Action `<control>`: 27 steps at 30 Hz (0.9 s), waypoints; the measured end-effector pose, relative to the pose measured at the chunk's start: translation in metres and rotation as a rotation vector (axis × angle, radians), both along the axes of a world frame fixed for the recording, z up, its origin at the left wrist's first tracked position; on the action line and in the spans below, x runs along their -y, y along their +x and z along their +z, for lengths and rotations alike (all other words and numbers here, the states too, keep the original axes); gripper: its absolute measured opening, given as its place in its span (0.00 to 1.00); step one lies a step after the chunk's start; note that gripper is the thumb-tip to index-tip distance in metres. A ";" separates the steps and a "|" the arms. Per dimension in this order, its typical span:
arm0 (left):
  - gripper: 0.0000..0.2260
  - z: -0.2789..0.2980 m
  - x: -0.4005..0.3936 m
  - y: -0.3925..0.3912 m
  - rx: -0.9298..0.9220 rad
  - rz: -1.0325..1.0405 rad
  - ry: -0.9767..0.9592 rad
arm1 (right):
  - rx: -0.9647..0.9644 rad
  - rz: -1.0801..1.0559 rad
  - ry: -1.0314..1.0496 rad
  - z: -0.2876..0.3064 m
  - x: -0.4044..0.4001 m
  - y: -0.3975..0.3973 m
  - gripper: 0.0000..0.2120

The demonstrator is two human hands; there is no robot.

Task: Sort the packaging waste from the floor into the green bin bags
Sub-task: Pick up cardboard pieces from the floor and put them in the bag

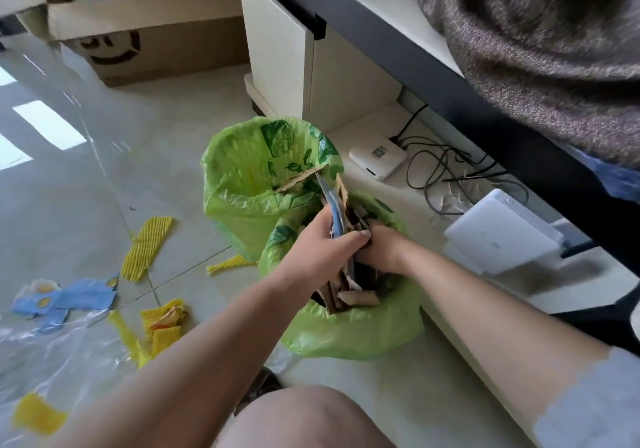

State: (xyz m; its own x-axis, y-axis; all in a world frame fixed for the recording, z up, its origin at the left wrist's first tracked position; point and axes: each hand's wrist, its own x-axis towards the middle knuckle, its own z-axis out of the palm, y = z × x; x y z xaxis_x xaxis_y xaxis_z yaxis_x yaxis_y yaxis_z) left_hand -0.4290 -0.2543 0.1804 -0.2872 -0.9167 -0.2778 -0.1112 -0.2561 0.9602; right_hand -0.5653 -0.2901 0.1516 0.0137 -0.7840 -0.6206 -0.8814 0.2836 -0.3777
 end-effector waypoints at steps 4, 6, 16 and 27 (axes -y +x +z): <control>0.09 0.005 0.000 0.007 -0.100 -0.076 0.020 | 0.106 0.074 -0.020 0.042 -0.012 -0.013 0.22; 0.07 0.007 -0.002 0.009 -0.124 -0.094 0.027 | 0.071 0.088 -0.085 0.053 -0.021 -0.017 0.22; 0.22 -0.014 0.006 -0.008 0.278 -0.011 -0.091 | -0.020 0.025 -0.174 0.017 -0.022 -0.015 0.03; 0.06 0.009 -0.004 -0.010 -0.018 0.151 -0.098 | 0.516 -0.274 -0.304 0.053 -0.043 -0.033 0.24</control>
